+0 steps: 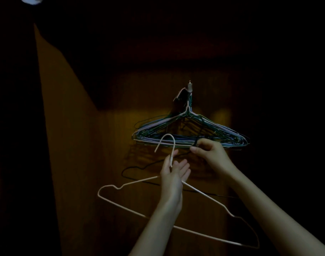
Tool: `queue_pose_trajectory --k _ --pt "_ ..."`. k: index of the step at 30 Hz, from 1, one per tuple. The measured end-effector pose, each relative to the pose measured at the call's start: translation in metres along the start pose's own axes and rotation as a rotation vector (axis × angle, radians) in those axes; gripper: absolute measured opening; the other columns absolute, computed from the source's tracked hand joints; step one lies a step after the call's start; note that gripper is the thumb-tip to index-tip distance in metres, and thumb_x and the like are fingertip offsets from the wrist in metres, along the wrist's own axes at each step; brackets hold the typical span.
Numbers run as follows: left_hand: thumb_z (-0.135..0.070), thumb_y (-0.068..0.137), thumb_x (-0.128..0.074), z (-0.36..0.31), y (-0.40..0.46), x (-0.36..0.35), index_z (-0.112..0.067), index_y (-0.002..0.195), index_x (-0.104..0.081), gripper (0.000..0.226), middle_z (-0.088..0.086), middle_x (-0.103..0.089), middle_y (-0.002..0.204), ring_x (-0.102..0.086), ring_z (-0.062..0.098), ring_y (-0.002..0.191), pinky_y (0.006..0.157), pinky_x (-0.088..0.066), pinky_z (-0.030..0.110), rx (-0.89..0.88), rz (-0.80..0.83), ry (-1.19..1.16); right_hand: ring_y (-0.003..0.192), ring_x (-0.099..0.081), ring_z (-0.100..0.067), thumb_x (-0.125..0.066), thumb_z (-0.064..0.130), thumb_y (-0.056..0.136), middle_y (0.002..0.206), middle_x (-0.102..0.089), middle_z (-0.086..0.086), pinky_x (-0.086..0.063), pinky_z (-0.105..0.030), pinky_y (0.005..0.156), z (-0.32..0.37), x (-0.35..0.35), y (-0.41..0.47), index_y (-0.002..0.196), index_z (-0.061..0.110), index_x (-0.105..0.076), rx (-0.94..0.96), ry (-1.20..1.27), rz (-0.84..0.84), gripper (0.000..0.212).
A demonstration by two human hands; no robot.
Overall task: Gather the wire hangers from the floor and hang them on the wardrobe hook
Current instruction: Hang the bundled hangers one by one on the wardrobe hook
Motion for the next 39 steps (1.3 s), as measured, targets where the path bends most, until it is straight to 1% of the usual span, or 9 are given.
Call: queue_pose_trajectory --k 3,7,12,19,25,29,31,37,39 --pt "-0.013 0.103 -0.029 -0.005 0.006 -0.01 -0.023 0.121 -0.051 0.03 0.027 -0.049 0.132 -0.055 0.029 0.118 0.097 -0.046 0.033 -0.022 0.006 -0.029 0.052 -0.054 0.008 -0.061 0.013 0.088 0.067 -0.06 0.004 -0.041 -0.009 0.051 0.009 0.001 0.001 0.08 0.01 -0.063 0.005 -0.045 0.041 0.008" --pt "-0.012 0.102 -0.029 -0.009 0.012 -0.015 -0.02 0.127 -0.049 0.033 0.027 -0.048 0.132 -0.054 0.029 0.119 0.097 -0.046 0.033 -0.031 -0.005 -0.084 0.06 -0.056 0.008 -0.064 0.021 0.086 0.074 -0.063 0.008 -0.042 -0.009 0.056 0.003 0.011 0.001 0.085 0.017 -0.066 0.003 -0.122 -0.001 0.005" --pt "-0.01 0.102 -0.03 -0.024 0.027 -0.016 -0.018 0.122 -0.051 0.031 0.027 -0.048 0.132 -0.055 0.029 0.117 0.1 -0.045 0.036 -0.07 -0.037 -0.121 0.078 -0.059 -0.007 -0.069 0.01 0.081 0.081 -0.063 0.007 -0.044 -0.011 0.067 -0.012 0.03 -0.005 0.078 0.027 -0.061 0.01 -0.176 -0.039 0.02" --pt "-0.011 0.102 -0.029 -0.045 0.041 -0.028 -0.019 0.122 -0.051 0.03 0.024 -0.051 0.13 -0.057 0.027 0.116 0.1 -0.046 0.034 -0.178 0.035 -0.1 0.076 -0.059 0.006 -0.066 0.004 0.08 0.08 -0.064 0.012 -0.045 -0.006 0.07 0.011 0.042 0.007 0.076 0.023 -0.065 0.183 -0.128 -0.301 0.019" --pt "-0.011 0.102 -0.029 -0.058 0.057 -0.031 -0.022 0.121 -0.052 0.031 0.018 -0.054 0.129 -0.058 0.023 0.115 0.098 -0.047 0.032 -0.25 0.081 -0.085 0.078 -0.058 0.001 -0.064 0.008 0.084 0.08 -0.064 0.007 -0.044 -0.009 0.068 0.023 0.048 0.037 0.083 0.022 -0.066 0.234 -0.222 -0.456 0.013" --pt "-0.011 0.102 -0.029 -0.057 0.065 -0.029 -0.021 0.119 -0.052 0.031 0.02 -0.054 0.129 -0.058 0.024 0.115 0.098 -0.047 0.033 -0.238 0.074 -0.092 0.074 -0.065 -0.023 -0.065 0.012 0.085 0.073 -0.065 0.003 -0.054 -0.041 0.071 0.014 0.049 0.059 0.084 0.018 -0.07 0.16 -0.247 -0.515 0.007" --pt "-0.011 0.102 -0.029 -0.059 0.07 -0.029 -0.022 0.118 -0.053 0.031 0.019 -0.055 0.127 -0.058 0.024 0.115 0.097 -0.048 0.032 -0.254 0.083 -0.089 0.076 -0.065 -0.033 -0.065 0.013 0.085 0.071 -0.066 -0.001 -0.054 -0.047 0.072 0.009 0.049 0.071 0.085 0.016 -0.07 0.13 -0.284 -0.521 0.006" --pt "-0.012 0.102 -0.029 -0.065 0.083 -0.026 -0.023 0.118 -0.053 0.03 0.014 -0.058 0.121 -0.059 0.021 0.113 0.096 -0.049 0.03 -0.29 0.106 -0.074 0.066 -0.055 -0.009 -0.063 0.02 0.088 0.076 -0.061 0.009 -0.045 -0.026 0.059 -0.008 0.042 0.103 0.09 0.019 -0.07 0.021 -0.417 -0.506 0.007" --pt "-0.012 0.102 -0.03 -0.065 0.087 -0.023 -0.025 0.117 -0.053 0.03 0.012 -0.058 0.119 -0.06 0.02 0.112 0.094 -0.05 0.029 -0.297 0.109 -0.071 0.065 -0.053 -0.006 -0.064 0.02 0.087 0.08 -0.065 0.006 -0.046 -0.027 0.06 -0.014 0.041 0.109 0.089 0.02 -0.07 0.001 -0.425 -0.496 0.007"
Point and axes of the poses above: each hand's wrist, its own y-axis towards the middle knuckle, its own x-axis out of the back of the hand, z = x × y, the point moved 2 cm from there along y, towards the middle knuckle
